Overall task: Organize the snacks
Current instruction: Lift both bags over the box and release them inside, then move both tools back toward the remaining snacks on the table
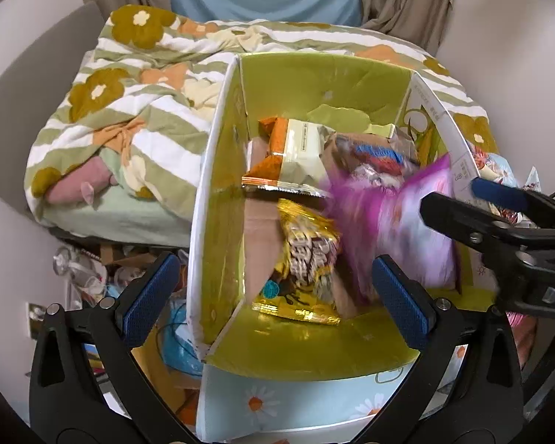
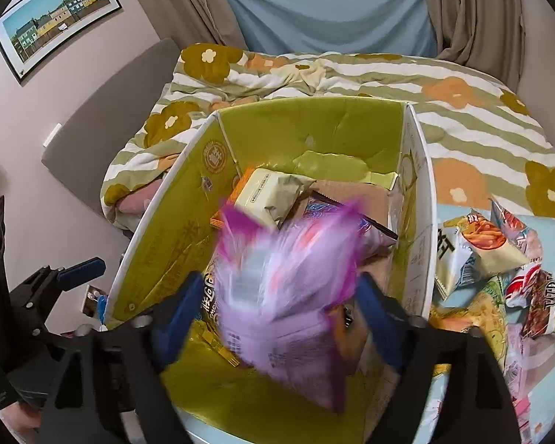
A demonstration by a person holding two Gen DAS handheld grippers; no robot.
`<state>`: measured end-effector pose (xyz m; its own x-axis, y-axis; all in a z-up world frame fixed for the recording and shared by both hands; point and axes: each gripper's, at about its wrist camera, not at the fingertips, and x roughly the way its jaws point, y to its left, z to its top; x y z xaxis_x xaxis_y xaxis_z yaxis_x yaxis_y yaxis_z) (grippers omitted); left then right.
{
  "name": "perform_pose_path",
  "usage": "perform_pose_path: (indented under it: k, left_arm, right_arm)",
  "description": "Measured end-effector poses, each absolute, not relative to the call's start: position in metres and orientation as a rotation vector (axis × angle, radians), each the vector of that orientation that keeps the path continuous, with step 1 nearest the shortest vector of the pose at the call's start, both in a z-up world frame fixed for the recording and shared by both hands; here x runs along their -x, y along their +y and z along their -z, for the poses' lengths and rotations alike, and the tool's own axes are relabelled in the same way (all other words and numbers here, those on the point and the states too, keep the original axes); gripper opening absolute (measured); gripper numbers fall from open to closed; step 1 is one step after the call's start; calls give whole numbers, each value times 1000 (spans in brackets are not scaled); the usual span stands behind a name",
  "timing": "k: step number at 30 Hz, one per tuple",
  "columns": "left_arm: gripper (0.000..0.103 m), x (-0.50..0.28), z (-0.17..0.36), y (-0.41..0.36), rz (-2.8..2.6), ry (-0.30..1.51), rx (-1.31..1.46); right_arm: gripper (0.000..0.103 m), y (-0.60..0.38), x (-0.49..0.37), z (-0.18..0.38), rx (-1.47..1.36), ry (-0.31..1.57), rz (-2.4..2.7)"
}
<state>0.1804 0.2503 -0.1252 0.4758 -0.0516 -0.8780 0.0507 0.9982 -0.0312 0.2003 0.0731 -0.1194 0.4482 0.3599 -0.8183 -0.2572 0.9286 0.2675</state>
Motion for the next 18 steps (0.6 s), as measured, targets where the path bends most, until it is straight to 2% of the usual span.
perform_pose_path:
  k: [1, 2, 10, 18]
  left_arm:
    - [103, -180, 126, 250, 62, 1075, -5]
    - [103, -180, 127, 249, 63, 1077, -8]
    - [103, -178, 126, 244, 88, 1092, -21]
    - [103, -167, 100, 231, 139, 1036, -36]
  right_arm:
    - [100, 72, -198, 117, -113, 1013, -373]
    - [103, 70, -196, 116, -117, 992, -370]
    - [103, 62, -186, 108, -107, 957, -352]
    - [103, 43, -167, 88, -137, 921, -312]
